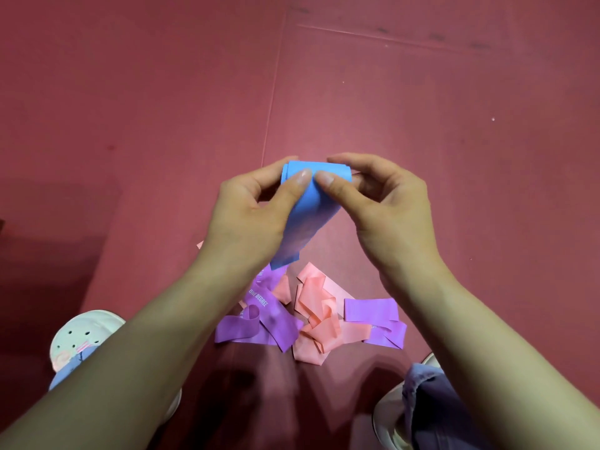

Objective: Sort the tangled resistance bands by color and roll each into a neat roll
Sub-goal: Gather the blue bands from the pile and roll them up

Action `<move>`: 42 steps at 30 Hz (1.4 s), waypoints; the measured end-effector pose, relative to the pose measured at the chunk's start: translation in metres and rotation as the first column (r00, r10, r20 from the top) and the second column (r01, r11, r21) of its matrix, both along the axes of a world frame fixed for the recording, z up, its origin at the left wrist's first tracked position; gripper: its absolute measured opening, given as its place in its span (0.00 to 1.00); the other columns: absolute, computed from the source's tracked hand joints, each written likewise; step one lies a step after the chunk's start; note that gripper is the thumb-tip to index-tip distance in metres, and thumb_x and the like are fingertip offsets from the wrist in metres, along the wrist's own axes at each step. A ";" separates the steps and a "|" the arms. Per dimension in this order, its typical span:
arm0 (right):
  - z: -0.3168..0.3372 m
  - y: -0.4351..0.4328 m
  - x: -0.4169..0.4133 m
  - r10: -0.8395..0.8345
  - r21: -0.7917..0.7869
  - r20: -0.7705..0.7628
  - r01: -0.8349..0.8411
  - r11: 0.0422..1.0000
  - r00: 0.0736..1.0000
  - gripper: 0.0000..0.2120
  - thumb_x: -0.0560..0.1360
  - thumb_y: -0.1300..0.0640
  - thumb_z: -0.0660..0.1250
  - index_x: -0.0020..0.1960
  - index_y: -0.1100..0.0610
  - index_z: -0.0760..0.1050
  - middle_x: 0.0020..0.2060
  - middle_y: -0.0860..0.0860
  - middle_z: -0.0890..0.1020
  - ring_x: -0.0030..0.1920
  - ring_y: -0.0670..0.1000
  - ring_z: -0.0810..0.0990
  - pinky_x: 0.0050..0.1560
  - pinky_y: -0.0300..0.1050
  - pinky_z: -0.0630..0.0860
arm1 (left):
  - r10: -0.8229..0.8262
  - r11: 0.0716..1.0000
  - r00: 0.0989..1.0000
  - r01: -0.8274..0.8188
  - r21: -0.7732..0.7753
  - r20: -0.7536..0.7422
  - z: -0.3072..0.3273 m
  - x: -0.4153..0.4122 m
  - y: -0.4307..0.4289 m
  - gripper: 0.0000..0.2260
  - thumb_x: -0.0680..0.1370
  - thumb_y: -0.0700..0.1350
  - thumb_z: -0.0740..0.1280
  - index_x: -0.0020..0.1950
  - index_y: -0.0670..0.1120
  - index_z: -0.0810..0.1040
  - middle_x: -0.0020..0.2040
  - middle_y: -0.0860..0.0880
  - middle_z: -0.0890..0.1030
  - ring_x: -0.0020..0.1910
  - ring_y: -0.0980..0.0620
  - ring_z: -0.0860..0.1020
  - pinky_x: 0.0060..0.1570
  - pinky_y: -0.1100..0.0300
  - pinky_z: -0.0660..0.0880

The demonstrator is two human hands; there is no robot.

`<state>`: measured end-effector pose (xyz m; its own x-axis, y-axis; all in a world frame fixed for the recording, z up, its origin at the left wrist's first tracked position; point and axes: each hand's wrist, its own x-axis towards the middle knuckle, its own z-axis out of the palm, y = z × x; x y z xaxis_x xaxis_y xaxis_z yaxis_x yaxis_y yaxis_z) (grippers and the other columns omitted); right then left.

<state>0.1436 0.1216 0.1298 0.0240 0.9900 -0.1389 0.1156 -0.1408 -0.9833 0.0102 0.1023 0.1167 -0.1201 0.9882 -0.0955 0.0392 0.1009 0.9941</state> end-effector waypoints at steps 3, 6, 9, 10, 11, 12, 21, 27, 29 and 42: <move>0.002 0.001 0.000 -0.050 -0.022 -0.019 0.049 0.999 0.999 0.05 0.73 0.57 0.72 0.47 0.58 0.81 0.36 0.65 0.79 0.35 0.46 0.75 0.39 0.40 0.73 | -0.044 0.999 0.992 0.047 0.026 -0.115 0.001 0.001 -0.001 0.11 0.77 0.44 0.67 0.58 0.50 0.81 0.54 0.47 0.83 0.54 0.52 0.80 0.59 0.54 0.75; 0.003 0.001 -0.001 -0.064 -0.037 -0.001 0.064 0.997 0.998 0.10 0.74 0.54 0.71 0.42 0.62 0.81 0.34 0.60 0.78 0.35 0.46 0.74 0.37 0.38 0.72 | -0.025 0.999 0.995 0.027 0.020 -0.097 0.002 0.003 -0.003 0.10 0.79 0.41 0.66 0.56 0.53 0.80 0.50 0.51 0.84 0.49 0.55 0.80 0.58 0.52 0.77; 0.003 -0.001 -0.002 -0.071 -0.027 0.087 0.073 0.997 0.994 0.14 0.73 0.50 0.70 0.40 0.61 0.80 0.37 0.67 0.77 0.35 0.47 0.71 0.36 0.41 0.69 | -0.028 0.999 0.993 0.026 -0.019 -0.119 -0.001 0.006 -0.005 0.09 0.77 0.48 0.65 0.46 0.47 0.83 0.42 0.48 0.77 0.42 0.52 0.73 0.54 0.43 0.75; 0.003 -0.002 -0.002 -0.065 -0.025 0.120 0.068 0.997 0.991 0.14 0.73 0.48 0.70 0.39 0.60 0.80 0.38 0.66 0.78 0.35 0.47 0.71 0.36 0.41 0.69 | -0.019 0.999 0.993 0.015 -0.035 -0.120 -0.002 0.007 -0.006 0.12 0.76 0.50 0.64 0.44 0.43 0.82 0.41 0.48 0.74 0.42 0.52 0.71 0.54 0.41 0.74; 0.002 -0.002 -0.001 -0.052 -0.025 0.150 0.056 0.998 0.987 0.13 0.73 0.48 0.70 0.40 0.58 0.81 0.39 0.63 0.80 0.35 0.45 0.73 0.37 0.40 0.70 | -0.007 0.999 0.994 0.003 -0.033 -0.105 -0.002 0.007 -0.006 0.12 0.76 0.50 0.64 0.42 0.43 0.81 0.41 0.48 0.73 0.42 0.52 0.70 0.54 0.40 0.73; 0.001 -0.002 -0.001 -0.030 -0.024 0.174 0.035 0.999 0.984 0.12 0.73 0.48 0.70 0.43 0.56 0.81 0.39 0.58 0.82 0.37 0.43 0.76 0.39 0.37 0.72 | 0.020 0.999 0.996 -0.022 -0.023 -0.086 -0.002 0.007 -0.005 0.09 0.77 0.49 0.65 0.41 0.47 0.81 0.41 0.48 0.74 0.42 0.52 0.71 0.54 0.40 0.73; -0.001 -0.005 -0.008 0.006 -0.033 0.046 -0.005 0.999 0.999 0.26 0.71 0.61 0.73 0.67 0.55 0.72 0.47 0.54 0.84 0.49 0.47 0.82 0.51 0.34 0.77 | 0.170 0.968 0.982 -0.150 -0.199 0.083 -0.007 0.004 -0.003 0.13 0.80 0.46 0.65 0.45 0.37 0.81 0.44 0.41 0.79 0.43 0.47 0.74 0.56 0.35 0.73; -0.003 -0.005 -0.007 -0.051 0.087 0.285 0.027 0.996 0.957 0.13 0.68 0.57 0.76 0.52 0.52 0.80 0.40 0.42 0.82 0.41 0.40 0.80 0.48 0.35 0.77 | 0.140 0.939 0.960 -0.051 -0.341 0.243 -0.006 0.008 0.001 0.17 0.80 0.53 0.62 0.41 0.47 0.85 0.46 0.40 0.85 0.41 0.49 0.83 0.48 0.51 0.80; -0.004 -0.007 -0.008 -0.046 0.132 0.363 -0.003 0.991 0.931 0.15 0.67 0.56 0.76 0.53 0.51 0.79 0.34 0.39 0.78 0.37 0.37 0.77 0.42 0.28 0.73 | 0.142 0.941 0.961 -0.056 -0.334 0.239 -0.004 0.009 0.002 0.17 0.79 0.55 0.62 0.40 0.48 0.85 0.44 0.45 0.86 0.41 0.51 0.84 0.45 0.55 0.80; 0.000 0.000 -0.002 -0.212 0.041 0.096 0.209 0.977 0.973 0.11 0.70 0.54 0.75 0.41 0.58 0.74 0.21 0.43 0.70 0.23 0.41 0.64 0.27 0.31 0.64 | 0.100 0.980 0.988 -0.077 -0.181 0.121 0.000 0.007 -0.001 0.14 0.75 0.55 0.63 0.41 0.48 0.85 0.44 0.47 0.84 0.42 0.52 0.79 0.49 0.54 0.75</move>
<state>0.1420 0.1214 0.1295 0.2442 0.9650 -0.0951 0.1843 -0.1425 -0.9725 0.0174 0.1012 0.1165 -0.1821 0.9405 -0.2870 -0.1049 0.2717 0.9567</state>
